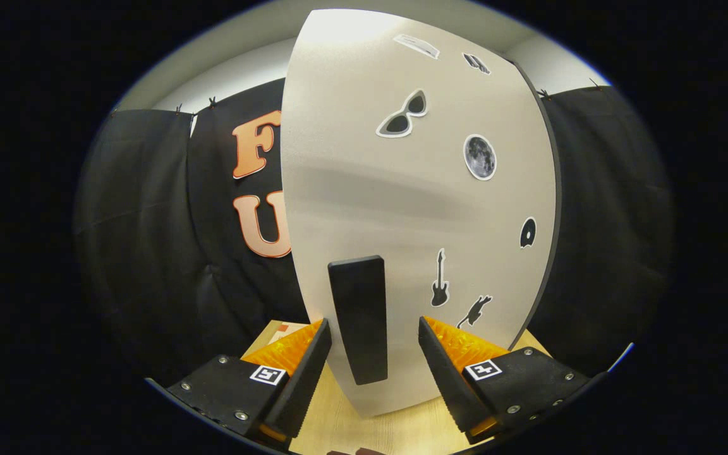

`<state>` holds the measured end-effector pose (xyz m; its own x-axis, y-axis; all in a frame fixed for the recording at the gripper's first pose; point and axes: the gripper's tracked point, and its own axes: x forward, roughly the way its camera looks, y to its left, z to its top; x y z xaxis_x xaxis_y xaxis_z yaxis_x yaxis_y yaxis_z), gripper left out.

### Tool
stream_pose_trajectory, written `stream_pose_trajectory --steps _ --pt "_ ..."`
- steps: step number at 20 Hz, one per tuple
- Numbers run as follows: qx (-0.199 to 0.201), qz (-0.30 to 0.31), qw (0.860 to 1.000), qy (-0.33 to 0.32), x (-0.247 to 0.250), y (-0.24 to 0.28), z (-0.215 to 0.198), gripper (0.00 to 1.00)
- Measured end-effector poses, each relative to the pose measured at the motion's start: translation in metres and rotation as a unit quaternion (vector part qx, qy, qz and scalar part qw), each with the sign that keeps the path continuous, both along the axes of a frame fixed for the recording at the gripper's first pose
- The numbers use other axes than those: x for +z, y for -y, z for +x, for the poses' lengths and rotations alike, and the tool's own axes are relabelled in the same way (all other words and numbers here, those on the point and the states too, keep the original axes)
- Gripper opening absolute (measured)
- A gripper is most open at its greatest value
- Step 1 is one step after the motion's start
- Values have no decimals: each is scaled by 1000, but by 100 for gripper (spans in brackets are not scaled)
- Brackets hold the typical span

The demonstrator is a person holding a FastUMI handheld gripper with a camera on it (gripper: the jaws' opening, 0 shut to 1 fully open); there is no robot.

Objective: Open the shoe cabinet door, grab the shoes and put them into the shoe cabinet, then close the shoe cabinet door.

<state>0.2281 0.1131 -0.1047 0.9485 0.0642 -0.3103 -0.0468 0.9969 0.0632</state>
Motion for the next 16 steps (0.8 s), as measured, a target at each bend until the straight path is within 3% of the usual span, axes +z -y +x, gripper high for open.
stream_pose_trajectory --steps 16 --pt "-6 14 1000 1 -2 -14 45 88"
